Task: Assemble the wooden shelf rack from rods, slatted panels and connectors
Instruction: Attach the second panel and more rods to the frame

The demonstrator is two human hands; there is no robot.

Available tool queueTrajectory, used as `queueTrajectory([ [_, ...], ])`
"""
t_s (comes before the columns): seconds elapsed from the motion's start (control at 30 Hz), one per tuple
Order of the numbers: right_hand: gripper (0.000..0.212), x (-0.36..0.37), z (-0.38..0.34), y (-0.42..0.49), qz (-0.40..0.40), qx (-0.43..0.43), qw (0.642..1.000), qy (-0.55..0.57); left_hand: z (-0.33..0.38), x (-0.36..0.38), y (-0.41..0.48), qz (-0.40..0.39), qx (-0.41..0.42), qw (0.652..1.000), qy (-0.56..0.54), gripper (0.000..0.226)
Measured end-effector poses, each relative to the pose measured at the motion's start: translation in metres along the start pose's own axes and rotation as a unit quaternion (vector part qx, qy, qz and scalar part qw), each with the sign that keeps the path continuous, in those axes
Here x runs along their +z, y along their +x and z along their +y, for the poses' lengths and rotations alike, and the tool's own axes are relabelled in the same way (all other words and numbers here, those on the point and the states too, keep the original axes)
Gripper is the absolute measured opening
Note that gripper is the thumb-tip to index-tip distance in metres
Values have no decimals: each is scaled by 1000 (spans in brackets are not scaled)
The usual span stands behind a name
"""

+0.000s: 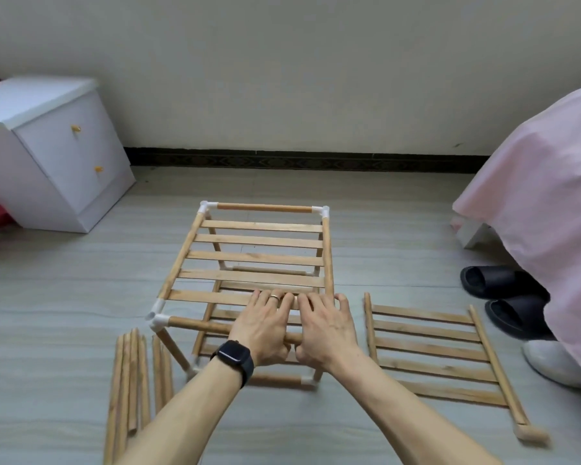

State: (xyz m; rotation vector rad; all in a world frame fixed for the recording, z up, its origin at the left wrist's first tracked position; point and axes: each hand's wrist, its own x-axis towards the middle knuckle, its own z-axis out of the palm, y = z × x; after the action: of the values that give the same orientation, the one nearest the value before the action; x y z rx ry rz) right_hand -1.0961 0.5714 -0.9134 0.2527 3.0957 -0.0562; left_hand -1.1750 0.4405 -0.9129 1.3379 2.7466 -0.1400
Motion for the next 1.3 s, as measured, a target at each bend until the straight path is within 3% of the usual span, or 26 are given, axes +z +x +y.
queueTrajectory([
  [0.23, 51, 1, 7, 5, 104, -51, 993, -5, 0, 9, 1, 83, 2, 996, -22, 46],
  [0.3, 41, 2, 9, 8, 84, -52, 995, -27, -2, 9, 3, 96, 4, 995, -17, 41],
  [0.47, 41, -3, 8, 15, 40, -48, 998, -25, -3, 4, 7, 83, -4, 997, 2, 39],
  [0.63, 79, -2, 23, 2, 4, -65, 994, -86, 2, 4, 2, 65, -7, 998, -11, 42],
  [0.8, 51, -5, 21, 7, 3, -67, 994, -88, 0, 5, 1, 69, -9, 998, -9, 40],
  [1.1, 49, -13, 15, 15, -20, -48, 997, -63, -8, 2, 10, 67, -4, 998, 13, 39],
  [1.17, 64, -10, 21, 6, -29, -60, 998, -8, -7, 1, 6, 55, 0, 998, 11, 44],
  [1.23, 80, -6, 28, -7, 13, -25, 981, 191, -6, 0, 2, 41, 0, 999, 9, 53],
  [1.3, 74, 1, 37, -12, 118, 107, 895, 417, -4, -1, 1, 27, 2, 1000, 7, 66],
])
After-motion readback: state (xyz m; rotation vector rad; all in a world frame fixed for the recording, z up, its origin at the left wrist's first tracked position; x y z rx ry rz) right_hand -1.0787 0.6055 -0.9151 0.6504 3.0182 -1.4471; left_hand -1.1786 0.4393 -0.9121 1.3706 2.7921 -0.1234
